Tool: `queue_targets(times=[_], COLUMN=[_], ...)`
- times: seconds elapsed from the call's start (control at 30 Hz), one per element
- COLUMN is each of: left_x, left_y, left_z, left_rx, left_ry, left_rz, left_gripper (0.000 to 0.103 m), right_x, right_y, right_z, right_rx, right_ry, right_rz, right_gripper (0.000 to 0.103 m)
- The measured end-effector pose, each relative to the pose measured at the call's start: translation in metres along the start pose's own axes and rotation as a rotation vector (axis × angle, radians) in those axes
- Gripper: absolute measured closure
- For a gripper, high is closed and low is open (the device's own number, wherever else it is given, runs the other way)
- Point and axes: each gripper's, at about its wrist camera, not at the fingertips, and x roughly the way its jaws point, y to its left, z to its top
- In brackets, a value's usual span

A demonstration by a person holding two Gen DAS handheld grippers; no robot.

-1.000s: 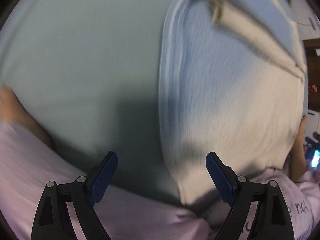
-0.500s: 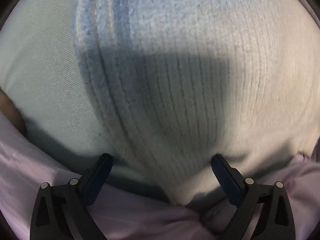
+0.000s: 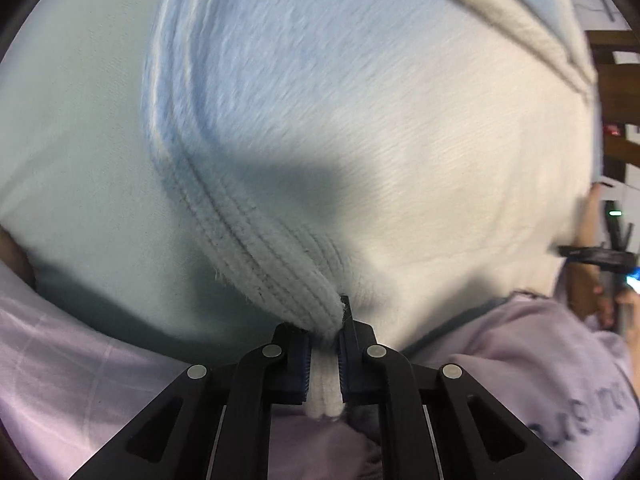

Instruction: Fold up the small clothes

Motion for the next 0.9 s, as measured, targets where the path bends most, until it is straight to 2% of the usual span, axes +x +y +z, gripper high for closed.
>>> queue_targets(times=[0.1,0.13,0.2,0.27,0.3,0.33,0.43,0.53,0.6,0.7,0.8,0.9], left_x=[-0.011,-0.013,-0.021,-0.038,-0.046,-0.052,-0.085,-0.129,-0.158,-0.205,-0.244,-0.265], left_y=[-0.006,-0.007,-0.006,-0.003,-0.005,-0.007,-0.006,-0.004,-0.003,-0.003,-0.008,-0.006], left_z=[0.002,0.002,0.006,0.009,0.010,0.013,0.013,0.009,0.004,-0.008,-0.028,-0.043], left_rx=[0.015,0.019,0.029,0.042,0.049,0.054,0.059,0.058,0.056,0.058,0.061,0.052], left_ry=[-0.028,-0.035,-0.057,-0.086,-0.108,-0.126,-0.208,-0.309,-0.391,-0.537,-0.671,-0.763], left_rz=[-0.036,-0.042,-0.062,-0.082,-0.094,-0.104,-0.152,-0.223,-0.265,-0.327,-0.391,-0.438], left_gripper=[0.093,0.094,0.094,0.094,0.094,0.094,0.096,0.096,0.096,0.096,0.096,0.096], right_x=[0.020,0.026,0.029,0.026,0.022,0.017,-0.015,-0.075,-0.121,-0.167,-0.190,-0.214], right_y=[0.012,0.017,0.024,0.032,0.037,0.041,0.049,0.042,0.030,0.012,-0.003,-0.015], right_z=[0.008,0.010,0.011,0.007,0.004,0.000,-0.013,-0.031,-0.052,-0.084,-0.116,-0.133], right_rx=[-0.081,-0.116,-0.155,-0.193,-0.216,-0.236,-0.273,-0.276,-0.277,-0.284,-0.294,-0.290], right_ry=[0.026,0.032,0.026,0.002,-0.012,-0.032,-0.157,-0.362,-0.529,-0.702,-0.821,-0.910], right_rz=[-0.057,-0.078,-0.101,-0.102,-0.099,-0.088,-0.005,0.186,0.369,0.553,0.723,0.873], right_gripper=[0.011,0.021,0.027,0.049,0.078,0.095,0.096,0.096,0.096,0.097,0.097,0.097])
